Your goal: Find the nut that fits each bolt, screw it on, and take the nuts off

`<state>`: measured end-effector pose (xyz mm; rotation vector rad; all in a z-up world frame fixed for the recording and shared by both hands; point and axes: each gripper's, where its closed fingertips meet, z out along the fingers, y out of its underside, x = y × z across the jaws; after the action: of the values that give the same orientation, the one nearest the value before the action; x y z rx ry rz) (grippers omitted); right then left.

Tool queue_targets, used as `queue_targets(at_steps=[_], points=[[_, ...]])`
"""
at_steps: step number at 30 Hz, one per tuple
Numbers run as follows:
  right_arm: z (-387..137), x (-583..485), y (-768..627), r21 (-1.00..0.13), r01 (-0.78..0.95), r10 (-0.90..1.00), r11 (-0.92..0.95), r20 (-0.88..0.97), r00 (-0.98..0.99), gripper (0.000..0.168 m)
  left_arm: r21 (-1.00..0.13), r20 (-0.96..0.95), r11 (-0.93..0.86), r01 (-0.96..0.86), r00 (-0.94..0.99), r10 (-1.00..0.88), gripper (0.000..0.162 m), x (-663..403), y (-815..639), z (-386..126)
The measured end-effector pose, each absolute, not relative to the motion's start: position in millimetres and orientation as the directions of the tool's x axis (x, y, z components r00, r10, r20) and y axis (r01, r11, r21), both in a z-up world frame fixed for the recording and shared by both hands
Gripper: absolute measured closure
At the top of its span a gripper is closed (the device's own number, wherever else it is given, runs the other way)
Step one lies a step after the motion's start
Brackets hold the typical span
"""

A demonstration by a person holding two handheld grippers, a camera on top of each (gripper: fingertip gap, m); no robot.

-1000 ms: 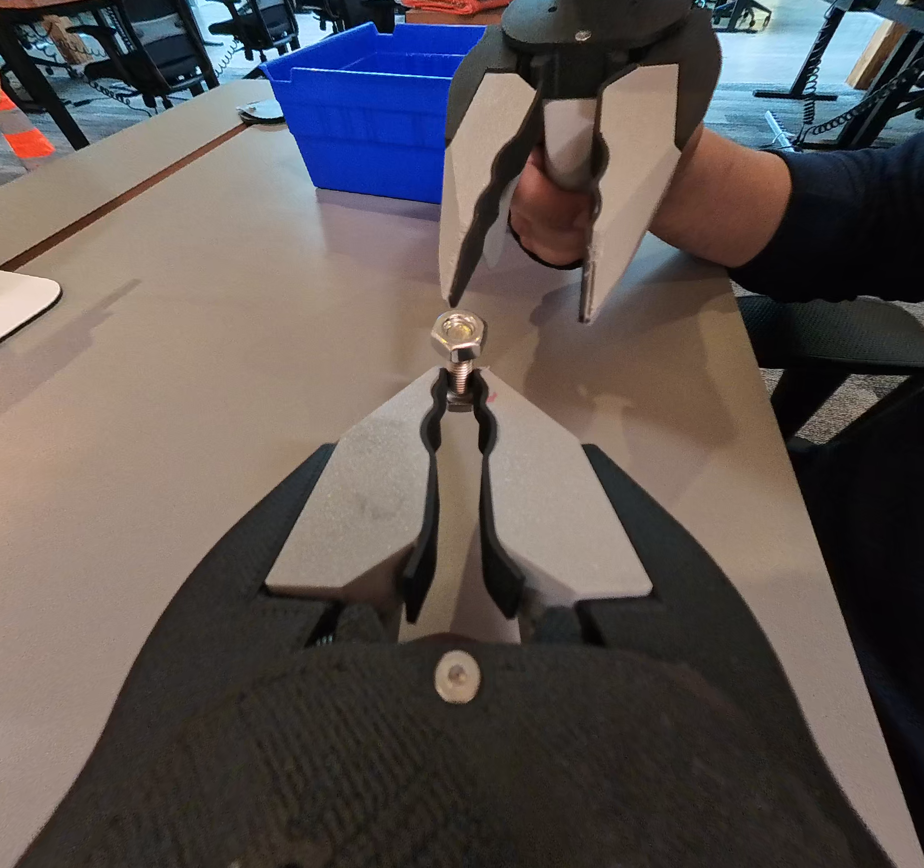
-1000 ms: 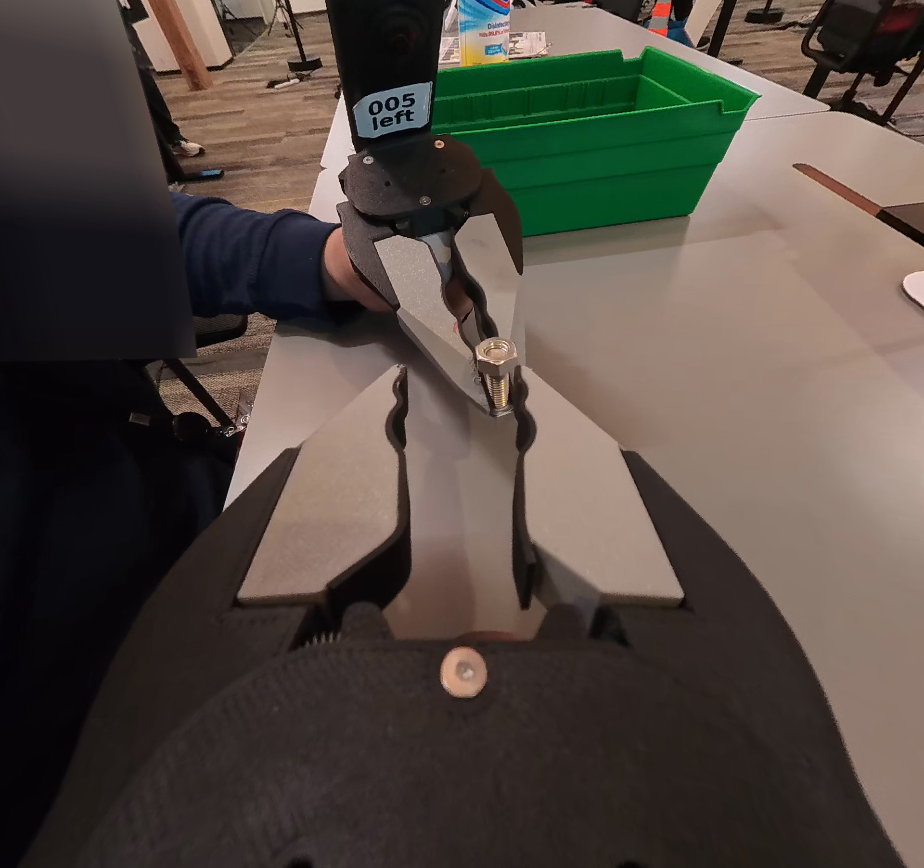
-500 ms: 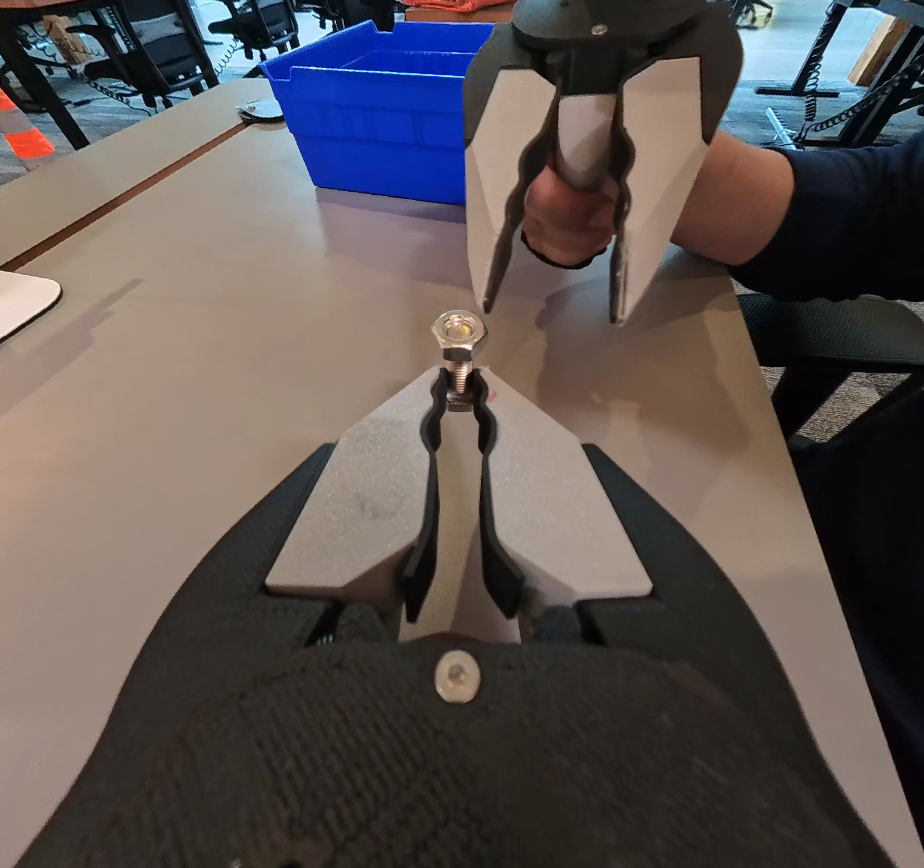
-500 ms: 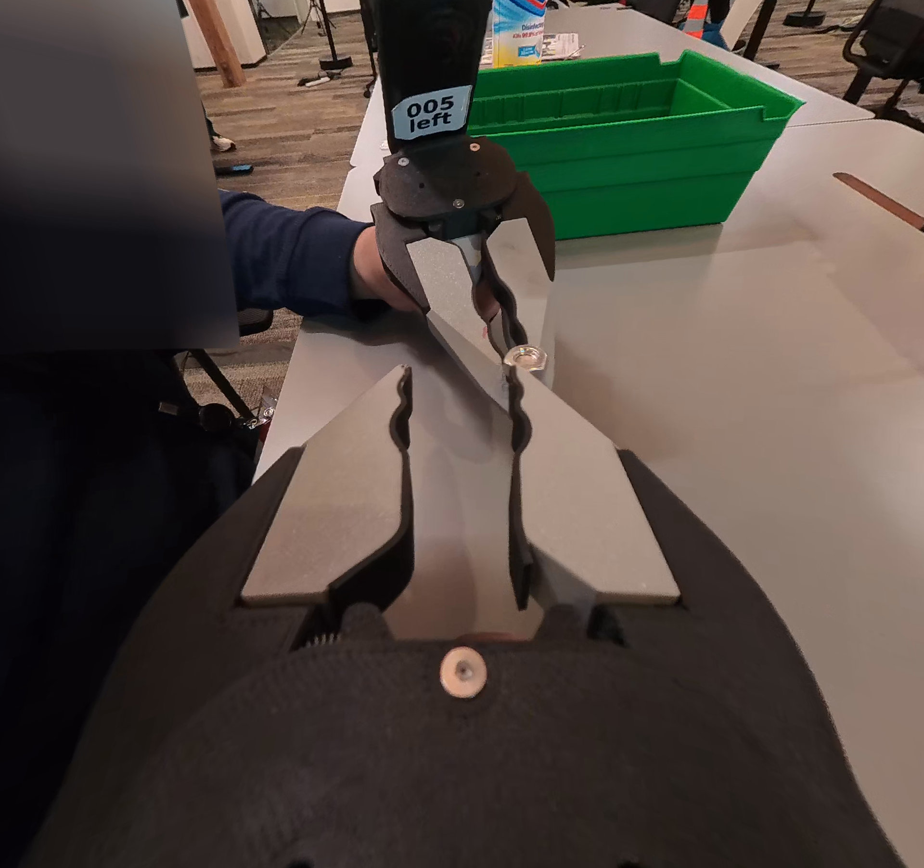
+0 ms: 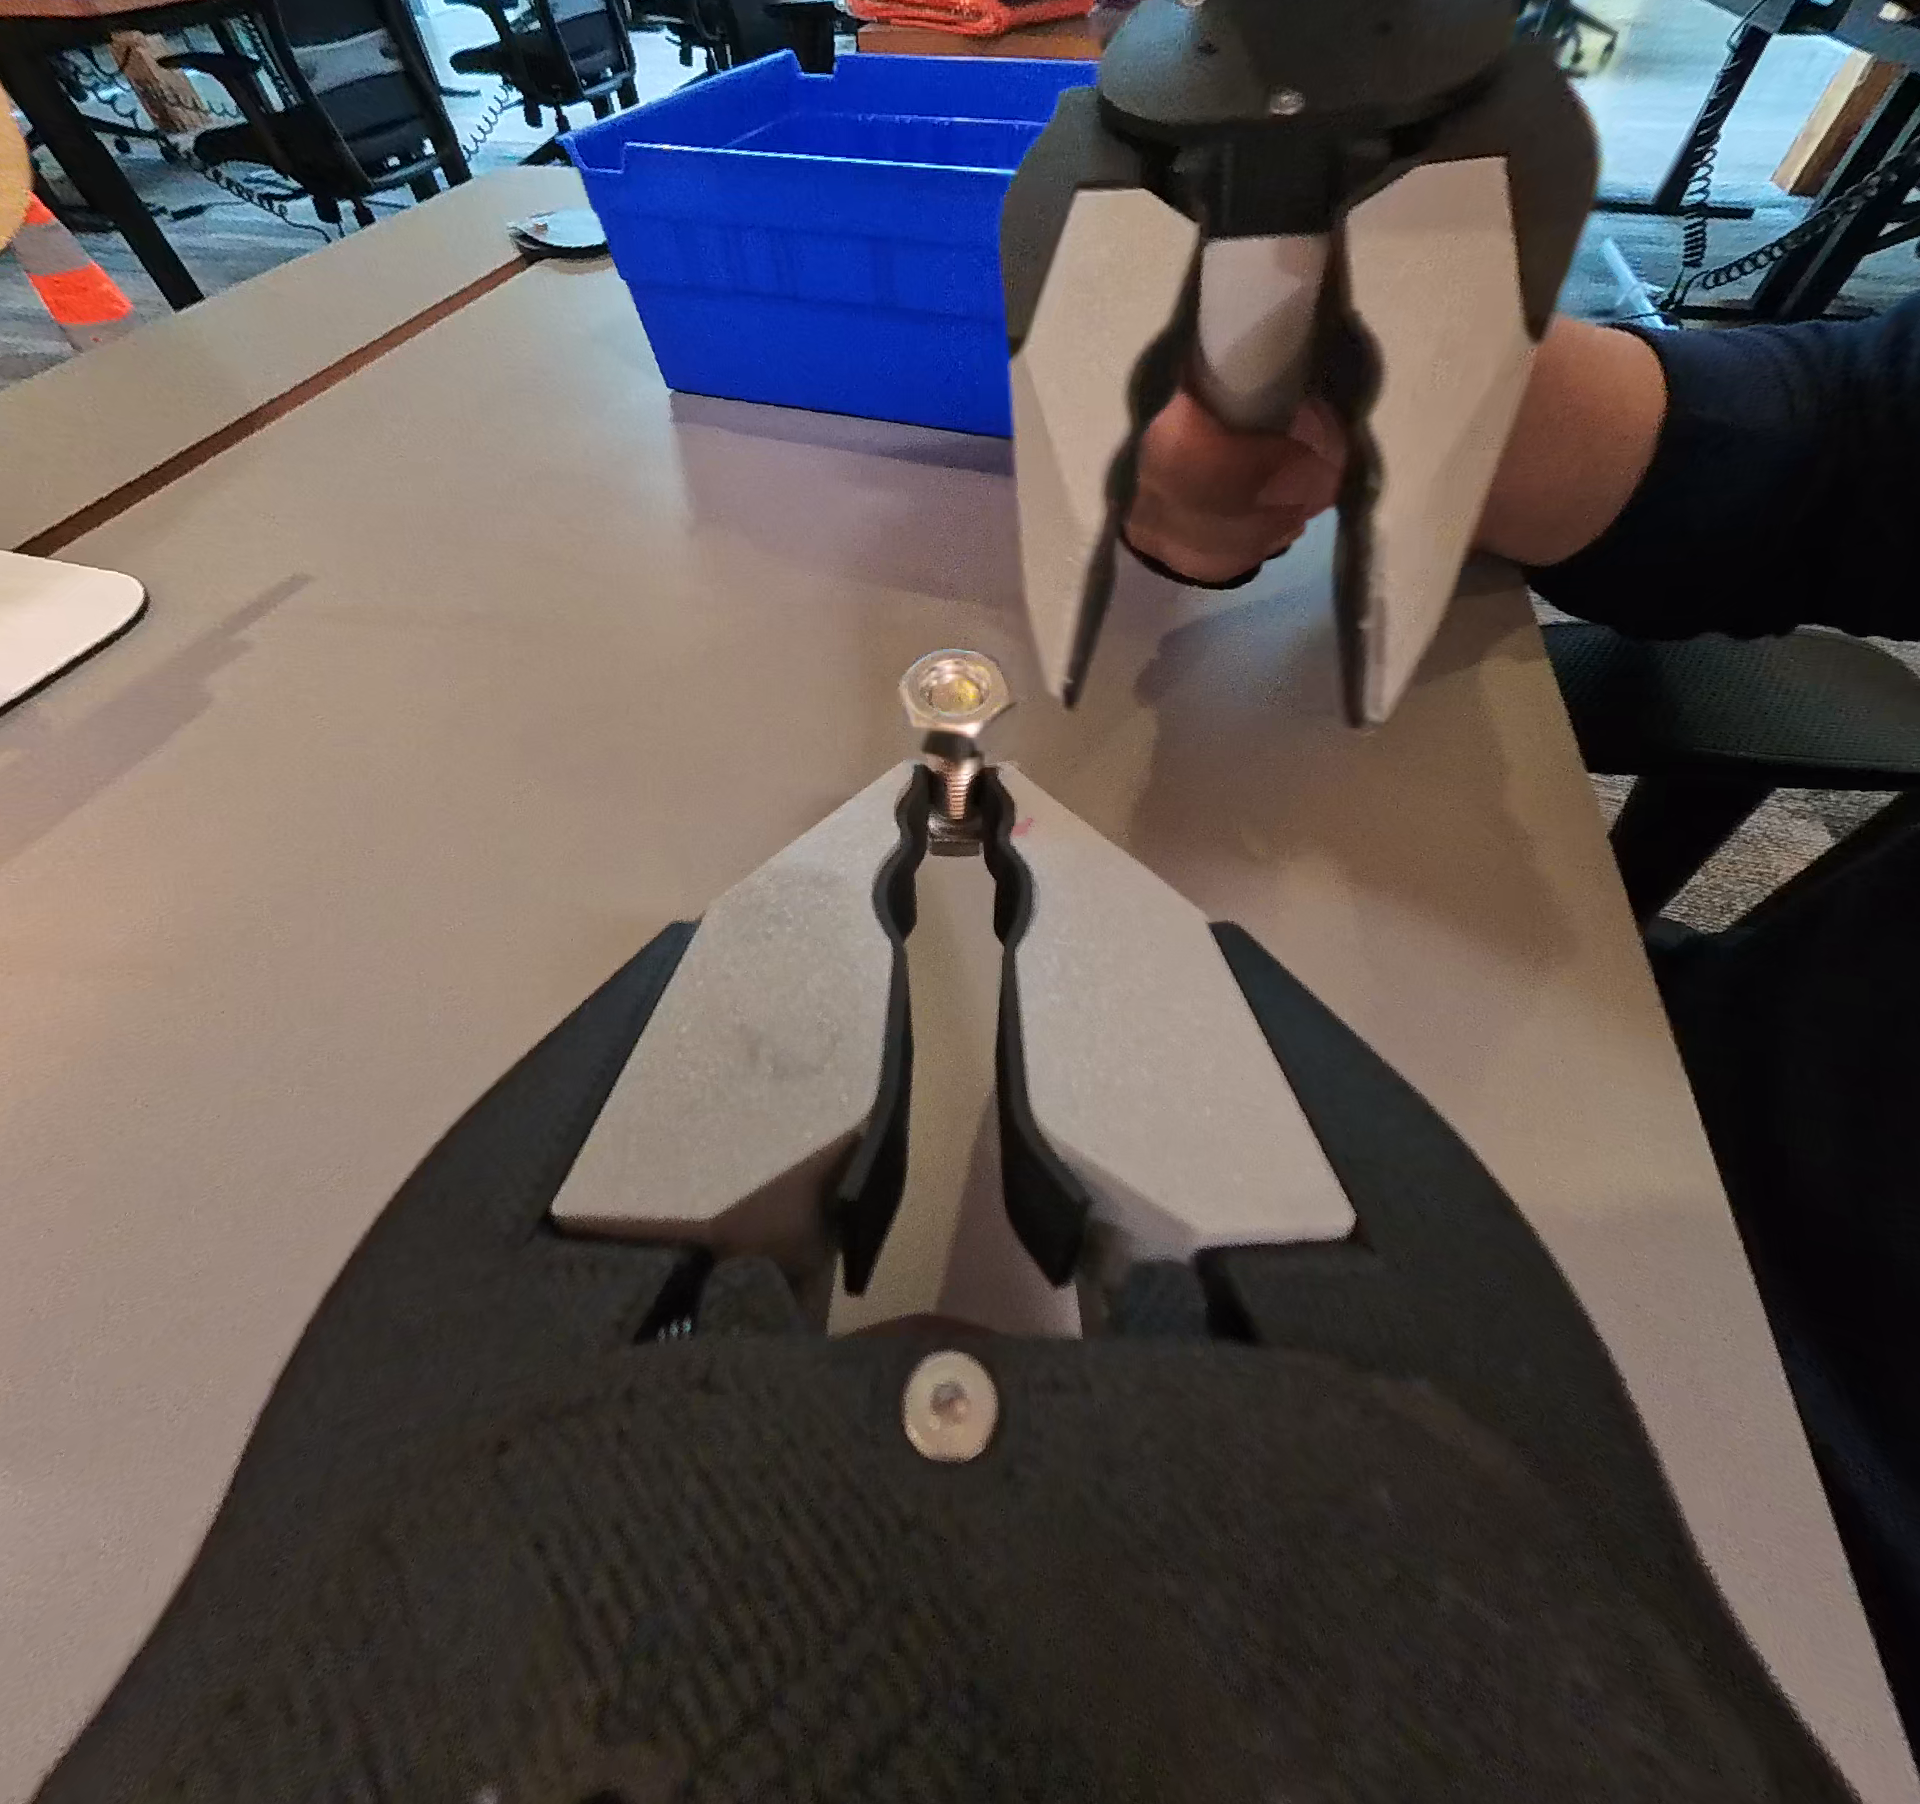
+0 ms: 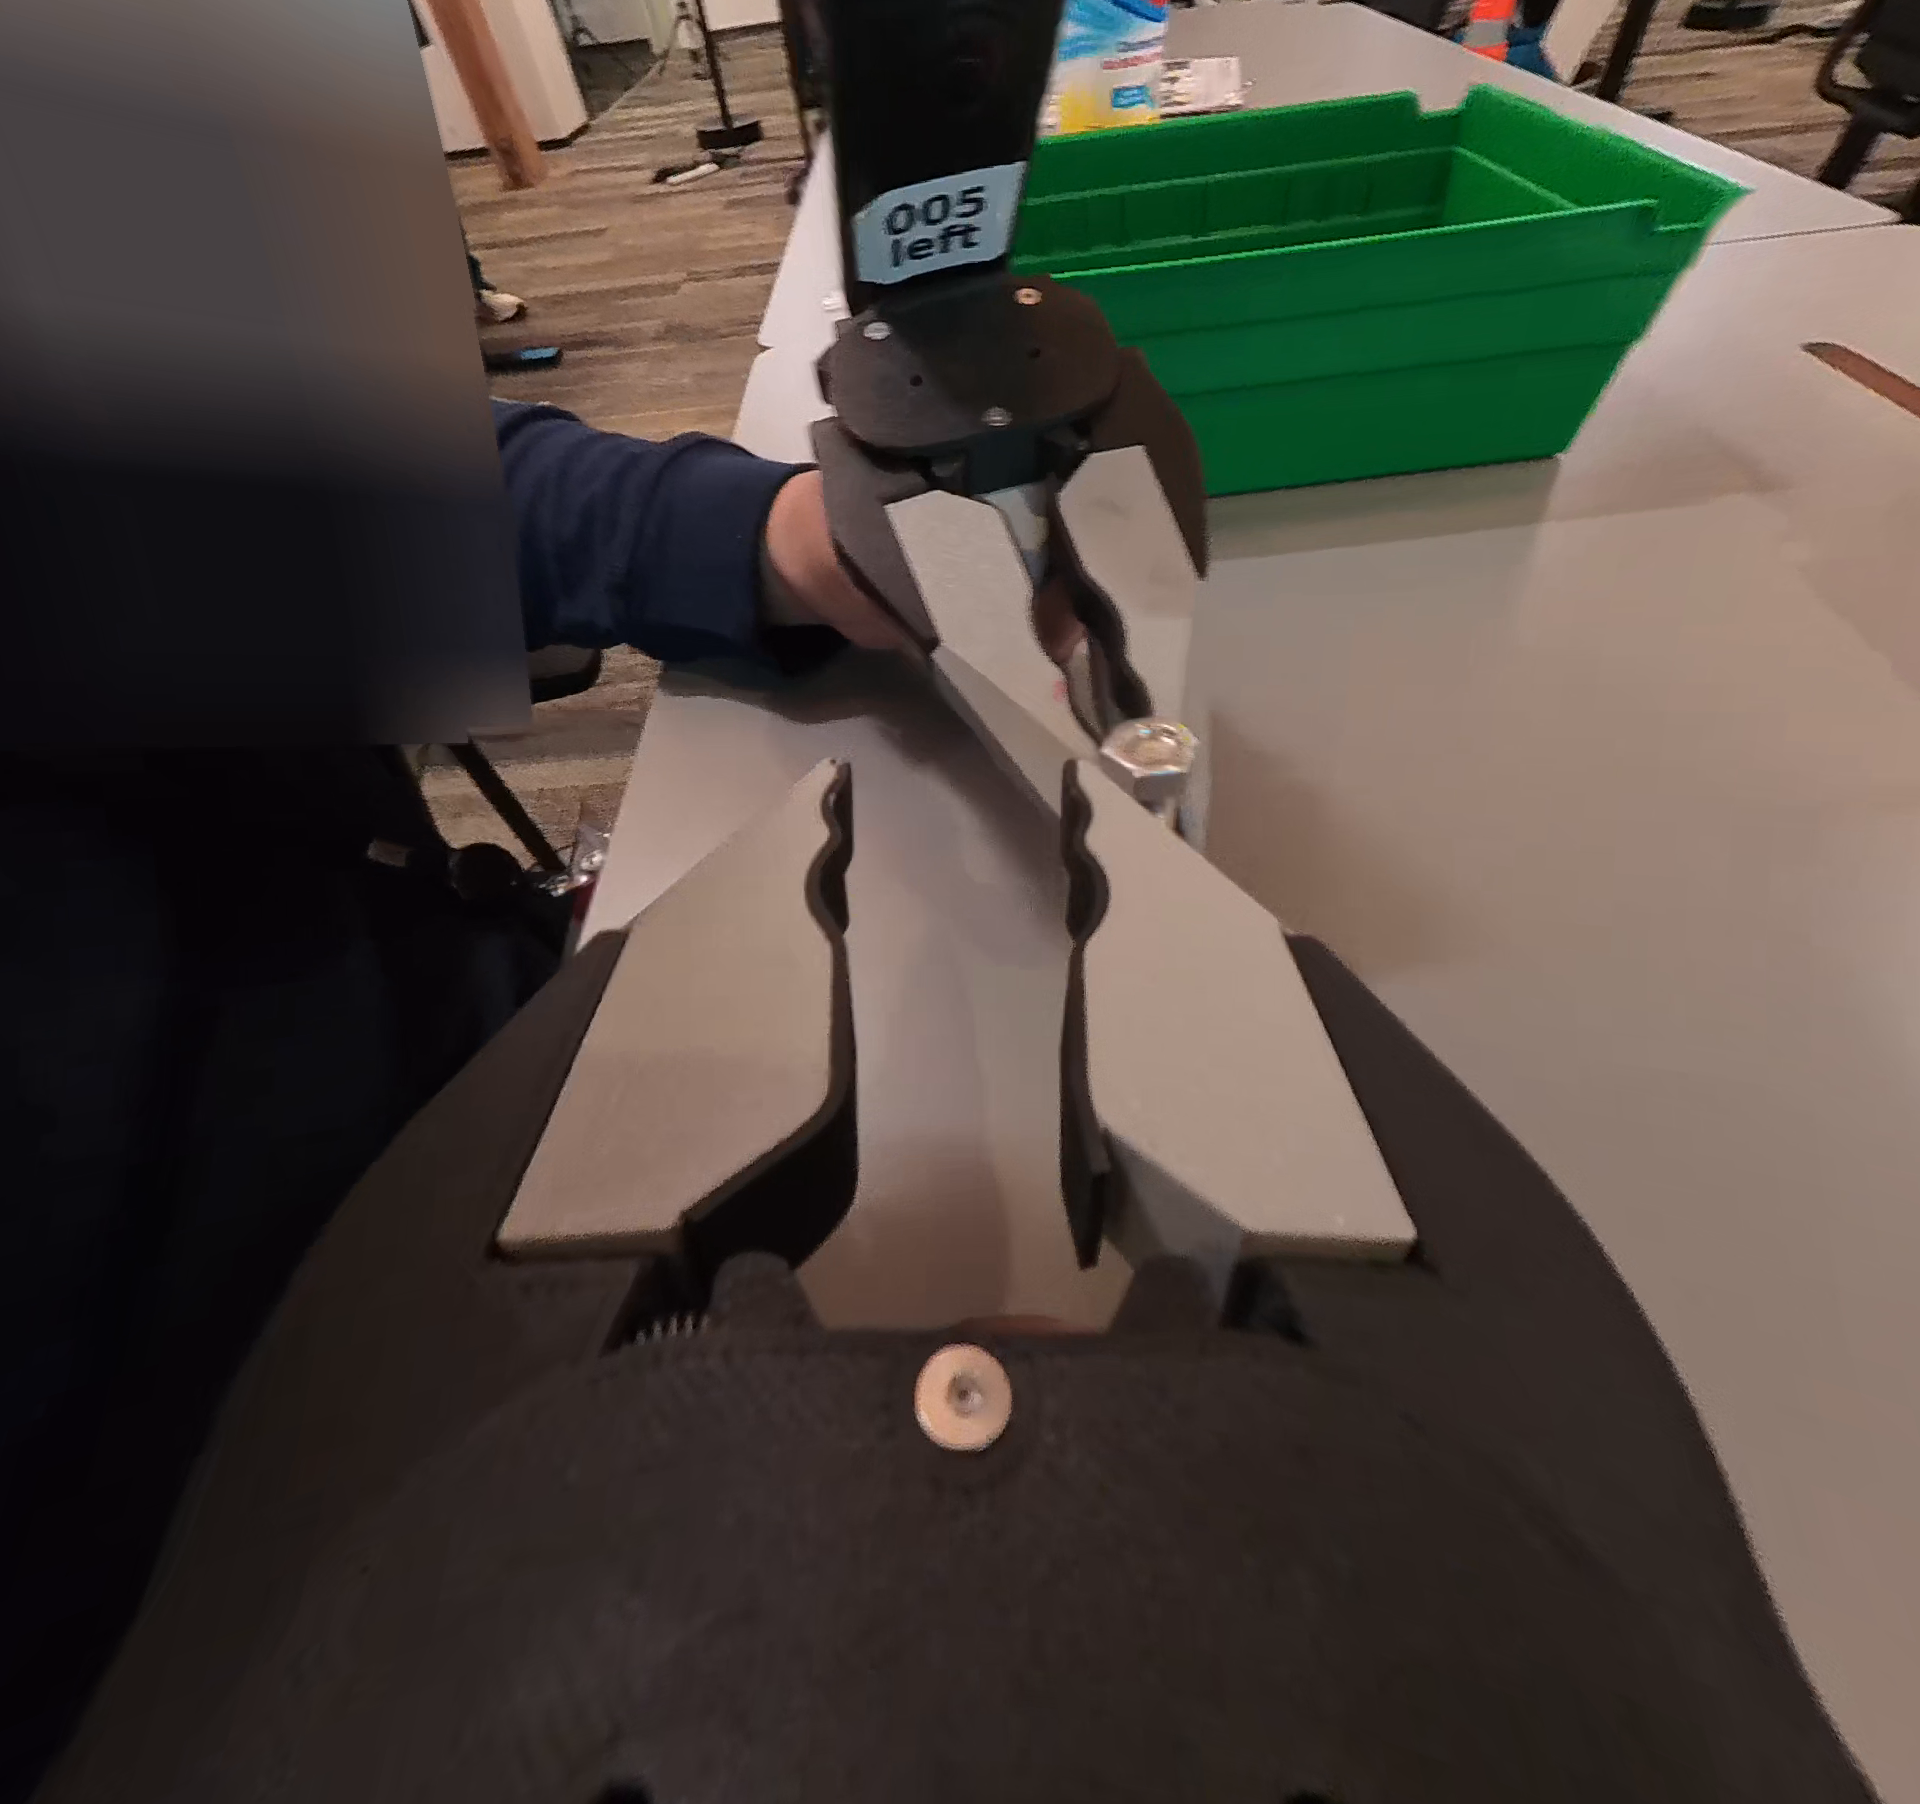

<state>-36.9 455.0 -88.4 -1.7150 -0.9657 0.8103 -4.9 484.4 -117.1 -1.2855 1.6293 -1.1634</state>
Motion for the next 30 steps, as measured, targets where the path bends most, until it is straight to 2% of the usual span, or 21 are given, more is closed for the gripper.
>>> queue_targets(at_steps=[4,15,22,26,30], points=[[-93,-41,454,-0.939,0.276,0.887,-0.205,-0.059,0.459,0.131,-0.948,-0.023,0.092,-0.306,-0.223,-0.975,0.155,-4,483,-119],[-86,-14,474,-0.95,0.214,0.819,-0.226,-0.067,0.57,0.129,-0.947,-0.022,0.093,-0.307,-0.227,-0.974,0.155,-4,482,-119],[-87,-22,467,-0.949,0.219,0.847,-0.225,-0.079,0.526,0.128,-0.947,-0.025,0.097,-0.306,-0.232,-0.972,0.155,-4,481,-119],[-88,-30,456,-0.947,0.239,0.882,-0.216,-0.084,0.464,0.136,-0.948,-0.023,0.094,-0.303,-0.227,-0.974,0.155,-4,482,-118],[-89,-25,464,-0.945,0.238,0.857,-0.223,-0.074,0.511,0.132,-0.947,-0.026,0.097,-0.306,-0.228,-0.973,0.155,-4,482,-119]])
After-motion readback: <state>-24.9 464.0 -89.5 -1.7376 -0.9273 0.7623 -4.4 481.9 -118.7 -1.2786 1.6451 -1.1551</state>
